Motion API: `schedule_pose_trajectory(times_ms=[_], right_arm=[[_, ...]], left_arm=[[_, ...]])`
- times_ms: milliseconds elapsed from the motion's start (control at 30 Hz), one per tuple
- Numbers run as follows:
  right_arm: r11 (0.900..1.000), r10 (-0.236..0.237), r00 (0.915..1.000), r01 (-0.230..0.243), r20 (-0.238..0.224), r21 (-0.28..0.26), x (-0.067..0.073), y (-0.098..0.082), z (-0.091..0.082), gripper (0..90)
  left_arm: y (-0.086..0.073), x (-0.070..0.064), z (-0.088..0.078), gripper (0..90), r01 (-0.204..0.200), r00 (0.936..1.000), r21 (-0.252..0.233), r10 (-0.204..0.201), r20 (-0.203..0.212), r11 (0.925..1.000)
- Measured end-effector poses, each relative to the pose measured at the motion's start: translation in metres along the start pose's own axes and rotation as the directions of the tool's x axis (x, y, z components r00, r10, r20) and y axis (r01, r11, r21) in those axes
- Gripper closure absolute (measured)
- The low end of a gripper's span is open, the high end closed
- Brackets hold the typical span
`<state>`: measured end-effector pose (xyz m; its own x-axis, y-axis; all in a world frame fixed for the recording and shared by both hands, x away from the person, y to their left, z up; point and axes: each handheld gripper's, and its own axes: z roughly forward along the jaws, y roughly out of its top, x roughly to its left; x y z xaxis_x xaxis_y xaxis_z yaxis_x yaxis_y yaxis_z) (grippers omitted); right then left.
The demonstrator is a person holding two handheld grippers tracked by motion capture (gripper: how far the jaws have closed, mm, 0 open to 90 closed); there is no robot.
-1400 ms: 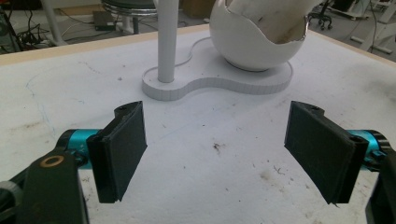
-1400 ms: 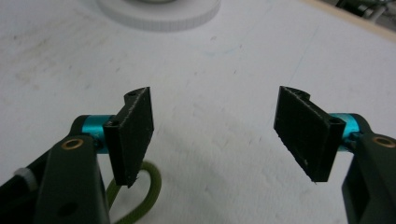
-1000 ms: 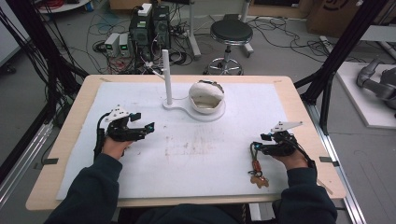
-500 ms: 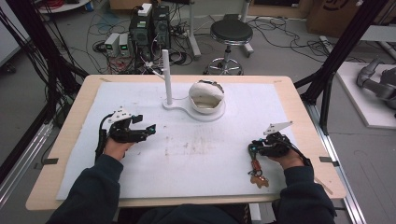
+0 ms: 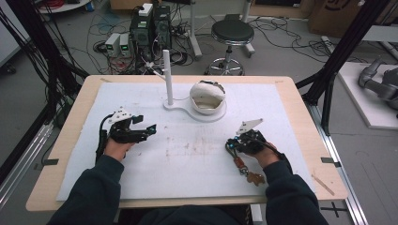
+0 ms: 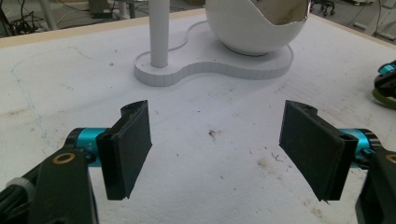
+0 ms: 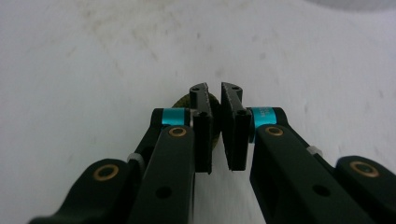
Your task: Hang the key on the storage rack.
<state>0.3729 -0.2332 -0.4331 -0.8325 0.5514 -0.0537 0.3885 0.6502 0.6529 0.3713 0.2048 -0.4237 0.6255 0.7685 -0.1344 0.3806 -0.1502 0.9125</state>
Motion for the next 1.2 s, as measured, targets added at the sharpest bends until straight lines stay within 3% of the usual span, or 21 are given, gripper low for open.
schedule_pose_trajectory(times_ms=[100, 200, 300, 333, 400, 467, 500, 533, 567, 600, 700, 767, 833, 867, 1000, 1033, 1067, 1100, 1133, 1200], right_arm=[[0.999, 0.018, 0.9994, -0.017, 0.030, -0.033, -0.001, 0.011, 0.006, 84.5], [0.993, 0.079, 0.9955, -0.074, 0.052, -0.090, -0.004, 0.025, 0.015, 84.3], [0.985, 0.127, 0.9884, -0.116, 0.084, -0.128, -0.005, 0.037, 0.025, 84.3], [0.980, 0.143, 0.9828, -0.123, 0.117, -0.157, -0.005, 0.041, 0.030, 84.3], [0.977, 0.154, 0.9795, -0.131, 0.130, -0.166, -0.005, 0.042, 0.032, 84.3], [0.974, 0.180, 0.9689, -0.152, 0.170, -0.168, -0.007, 0.044, 0.035, 83.5], [0.973, 0.193, 0.9669, -0.167, 0.167, -0.159, -0.011, 0.042, 0.035, 73.7], [0.973, 0.193, 0.9669, -0.167, 0.167, -0.159, -0.011, 0.042, 0.035, 73.7], [0.970, 0.211, 0.9639, -0.186, 0.162, -0.154, -0.013, 0.041, 0.033, 66.5], [0.970, 0.220, 0.9659, -0.202, 0.136, -0.136, -0.012, 0.039, 0.028, 58.2], [0.977, 0.200, 0.9696, -0.187, 0.141, -0.100, -0.007, 0.038, 0.022, 53.1], [0.985, 0.172, 0.9776, -0.170, 0.121, -0.027, 0.002, 0.034, 0.017, 48.6], [0.986, 0.167, 0.9797, -0.166, 0.111, -0.014, 0.004, 0.033, 0.016, 48.0], [0.987, 0.157, 0.9833, -0.160, 0.092, 0.024, 0.008, 0.031, 0.016, 47.3], [0.987, 0.156, 0.9842, -0.160, 0.083, 0.034, 0.013, 0.029, 0.016, 48.8], [0.978, 0.206, 0.9776, -0.208, 0.043, 0.035, 0.011, 0.027, 0.018, 49.1], [0.978, 0.206, 0.9776, -0.208, 0.043, 0.035, 0.011, 0.027, 0.018, 49.1], [0.976, 0.206, 0.9785, -0.206, -0.001, 0.075, 0.013, 0.024, 0.023, 45.8], [0.976, 0.206, 0.9785, -0.206, -0.001, 0.075, 0.013, 0.024, 0.023, 45.8], [0.986, 0.145, 0.9887, -0.148, 0.038, 0.083, 0.018, 0.025, 0.022, 50.8]], left_arm=[[0.000, 0.001, 0.000, 24.9, 0.006, 1.0000, -0.003, -0.006, 0.001, 1.0000], [0.000, 0.001, 0.000, 24.9, 0.007, 1.0000, 0.000, -0.007, -0.001, 1.0000], [0.000, 0.001, 0.000, 25.1, 0.005, 1.0000, 0.000, -0.005, 0.001, 1.0000], [0.000, 0.001, 0.000, 25.1, 0.005, 1.0000, 0.000, -0.005, 0.001, 1.0000], [0.000, 0.001, 0.001, 25.1, 0.005, 1.0000, 0.001, -0.005, 0.000, 1.0000], [0.000, 0.001, 0.001, 25.1, 0.005, 1.0000, 0.002, -0.005, 0.000, 1.0000], [0.000, 0.001, 0.000, 25.1, 0.005, 1.0000, 0.001, -0.005, 0.000, 1.0000], [0.000, 0.001, 0.000, 25.1, 0.005, 1.0000, 0.000, -0.005, 0.001, 1.0000], [0.000, 0.001, 0.000, 25.1, 0.004, 1.0000, 0.000, -0.004, 0.000, 1.0000], [0.000, 0.001, 0.000, 25.1, 0.008, 1.0000, 0.002, -0.008, 0.000, 1.0000], [0.000, 0.001, 0.000, 25.1, 0.007, 1.0000, 0.002, -0.007, -0.002, 1.0000], [0.000, 0.001, 0.000, 25.1, 0.003, 1.0000, 0.003, -0.003, -0.003, 1.0000], [0.000, 0.001, 0.000, 25.1, 0.001, 1.0000, 0.004, -0.001, -0.002, 1.0000], [0.000, 0.001, 0.000, 25.1, 0.000, 1.0000, 0.004, 0.000, -0.003, 1.0000], [0.000, 0.001, 0.000, 25.1, 0.003, 1.0000, 0.003, -0.003, -0.005, 1.0000], [0.000, 0.000, 0.000, 25.1, 0.003, 1.0000, 0.003, -0.003, -0.005, 1.0000], [0.000, 0.000, -0.001, 25.1, 0.002, 1.0000, 0.004, -0.002, -0.004, 1.0000], [0.000, 0.001, -0.001, 25.1, 0.002, 1.0000, 0.003, -0.002, -0.004, 1.0000], [0.000, 0.001, -0.001, 25.1, 0.003, 1.0000, 0.004, -0.003, -0.004, 1.0000], [0.000, 0.001, 0.000, 25.1, 0.004, 1.0000, 0.005, -0.004, -0.005, 1.0000]])
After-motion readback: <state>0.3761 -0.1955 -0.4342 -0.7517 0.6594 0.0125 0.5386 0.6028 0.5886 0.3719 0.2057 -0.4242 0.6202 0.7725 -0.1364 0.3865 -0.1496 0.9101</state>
